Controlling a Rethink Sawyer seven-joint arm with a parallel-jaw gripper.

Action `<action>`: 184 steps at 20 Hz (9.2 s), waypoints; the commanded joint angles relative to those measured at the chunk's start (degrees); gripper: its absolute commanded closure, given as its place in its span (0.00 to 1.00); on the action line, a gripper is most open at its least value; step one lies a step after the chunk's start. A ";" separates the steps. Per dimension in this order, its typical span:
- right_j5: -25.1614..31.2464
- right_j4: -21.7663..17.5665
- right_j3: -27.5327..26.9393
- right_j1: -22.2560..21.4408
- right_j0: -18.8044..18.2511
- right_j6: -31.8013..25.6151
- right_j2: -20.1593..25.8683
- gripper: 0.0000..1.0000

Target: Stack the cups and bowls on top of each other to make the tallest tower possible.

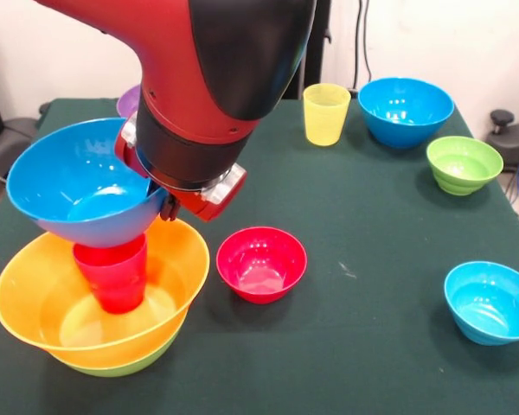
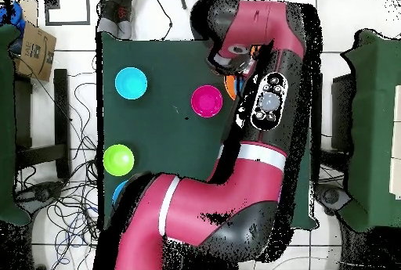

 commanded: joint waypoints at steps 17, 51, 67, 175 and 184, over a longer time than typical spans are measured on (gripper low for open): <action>-10.81 -1.65 11.49 -0.90 -1.01 -0.06 2.69 1.00; -7.48 -0.90 8.08 -0.29 -0.72 -1.37 2.94 0.00; 0.14 -0.33 -0.21 1.93 -1.46 -3.82 2.11 0.00; -9.09 -1.15 4.87 0.72 -0.81 -7.18 3.54 0.00; -6.53 -0.65 3.25 0.79 -1.26 -7.56 3.51 0.00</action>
